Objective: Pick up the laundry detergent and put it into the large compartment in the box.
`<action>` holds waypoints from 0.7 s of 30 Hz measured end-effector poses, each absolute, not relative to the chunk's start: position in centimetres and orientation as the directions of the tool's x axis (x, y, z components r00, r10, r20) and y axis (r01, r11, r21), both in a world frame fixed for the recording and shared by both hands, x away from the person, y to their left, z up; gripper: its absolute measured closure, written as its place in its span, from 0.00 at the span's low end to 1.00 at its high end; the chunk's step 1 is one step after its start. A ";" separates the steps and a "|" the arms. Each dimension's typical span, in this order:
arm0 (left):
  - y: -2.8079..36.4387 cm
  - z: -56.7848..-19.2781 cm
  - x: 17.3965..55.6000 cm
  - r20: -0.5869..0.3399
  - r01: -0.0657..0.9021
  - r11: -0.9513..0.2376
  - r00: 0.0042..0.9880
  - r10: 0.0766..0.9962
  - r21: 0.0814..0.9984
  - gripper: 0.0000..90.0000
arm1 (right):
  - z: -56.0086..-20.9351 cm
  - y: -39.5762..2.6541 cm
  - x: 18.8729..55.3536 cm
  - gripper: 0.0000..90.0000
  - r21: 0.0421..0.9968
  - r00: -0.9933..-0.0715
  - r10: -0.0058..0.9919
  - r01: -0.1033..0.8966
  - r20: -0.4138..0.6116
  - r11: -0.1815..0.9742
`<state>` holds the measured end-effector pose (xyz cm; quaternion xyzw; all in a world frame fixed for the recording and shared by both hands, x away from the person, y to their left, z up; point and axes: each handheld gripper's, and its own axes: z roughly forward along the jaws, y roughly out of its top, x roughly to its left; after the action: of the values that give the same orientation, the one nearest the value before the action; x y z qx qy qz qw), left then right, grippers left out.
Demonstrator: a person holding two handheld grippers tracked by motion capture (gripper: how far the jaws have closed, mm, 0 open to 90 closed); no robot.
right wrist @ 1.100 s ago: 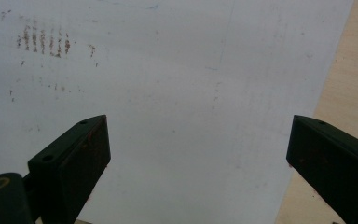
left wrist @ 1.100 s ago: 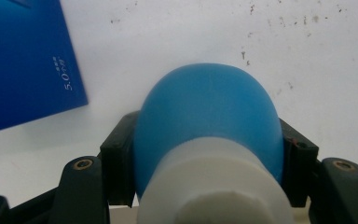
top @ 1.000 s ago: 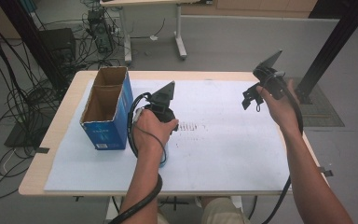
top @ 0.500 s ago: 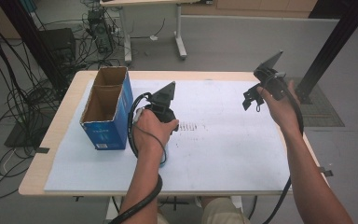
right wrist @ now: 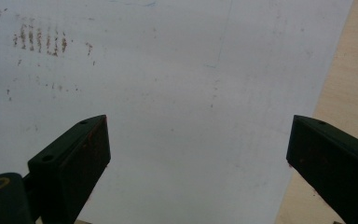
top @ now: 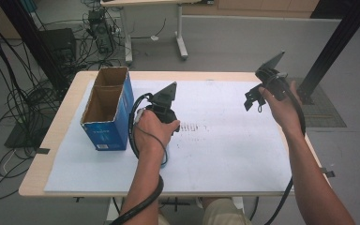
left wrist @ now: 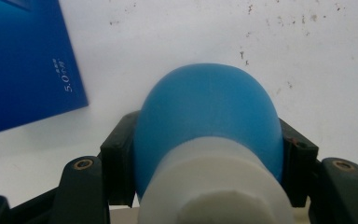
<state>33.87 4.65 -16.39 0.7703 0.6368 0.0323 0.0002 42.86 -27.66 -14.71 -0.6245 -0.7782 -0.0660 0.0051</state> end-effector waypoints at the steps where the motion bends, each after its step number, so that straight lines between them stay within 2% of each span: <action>1: 4.6 -16.4 33.8 0.050 0.981 -0.190 0.188 0.981 0.042 0.42 | -14.7 -27.7 42.8 0.06 0.097 -0.222 0.971 0.972 0.090 0.213; 21: 4.5 -15.1 33.6 0.055 0.976 -0.211 0.208 0.977 0.049 0.42 | -15.1 -27.5 42.7 0.06 0.090 -0.228 0.970 0.971 0.082 0.220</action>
<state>33.63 4.53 -15.12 0.7773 0.6281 0.0368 0.0020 42.74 -27.45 -15.12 -0.6213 -0.7812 -0.0611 0.0041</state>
